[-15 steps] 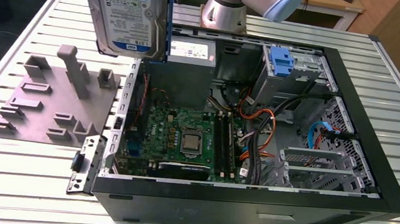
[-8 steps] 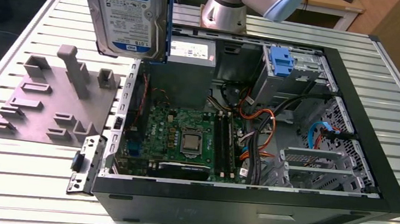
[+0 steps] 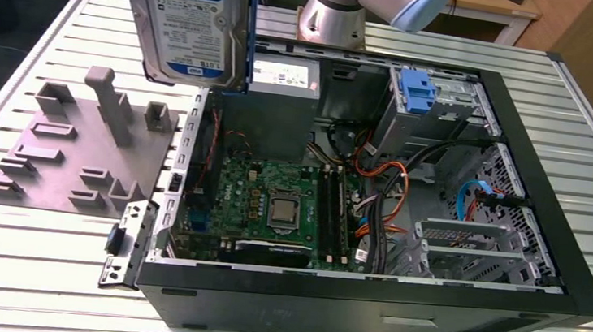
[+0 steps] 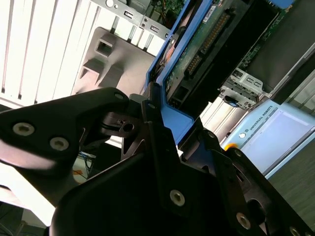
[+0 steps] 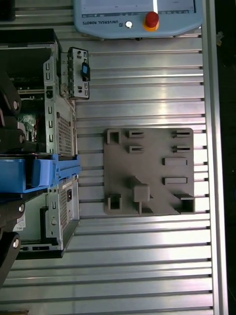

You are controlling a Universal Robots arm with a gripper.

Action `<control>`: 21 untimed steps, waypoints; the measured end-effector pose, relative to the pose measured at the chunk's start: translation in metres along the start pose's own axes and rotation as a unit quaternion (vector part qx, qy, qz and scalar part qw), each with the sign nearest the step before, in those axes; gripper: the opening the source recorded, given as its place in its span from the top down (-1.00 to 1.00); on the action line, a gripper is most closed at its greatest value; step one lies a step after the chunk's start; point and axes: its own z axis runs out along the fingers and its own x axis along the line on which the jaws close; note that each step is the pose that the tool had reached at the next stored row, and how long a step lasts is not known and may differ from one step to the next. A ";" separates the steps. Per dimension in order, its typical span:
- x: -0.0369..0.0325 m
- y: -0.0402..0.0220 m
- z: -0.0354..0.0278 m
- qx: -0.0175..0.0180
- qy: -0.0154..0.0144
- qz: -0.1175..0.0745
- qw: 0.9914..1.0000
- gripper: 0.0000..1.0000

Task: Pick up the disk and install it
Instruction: 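Pick up the disk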

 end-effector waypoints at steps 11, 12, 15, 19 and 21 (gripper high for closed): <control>-0.0008 -0.0126 0.0000 0.000 0.000 0.000 1.000 0.27; -0.0008 -0.0130 0.0000 0.000 0.000 0.000 1.000 0.27; -0.0009 -0.0144 0.0000 0.000 0.000 0.000 1.000 0.27; -0.0009 -0.0162 -0.0001 0.000 0.000 0.000 1.000 0.27; -0.0010 -0.0171 -0.0001 0.000 0.000 0.000 1.000 0.27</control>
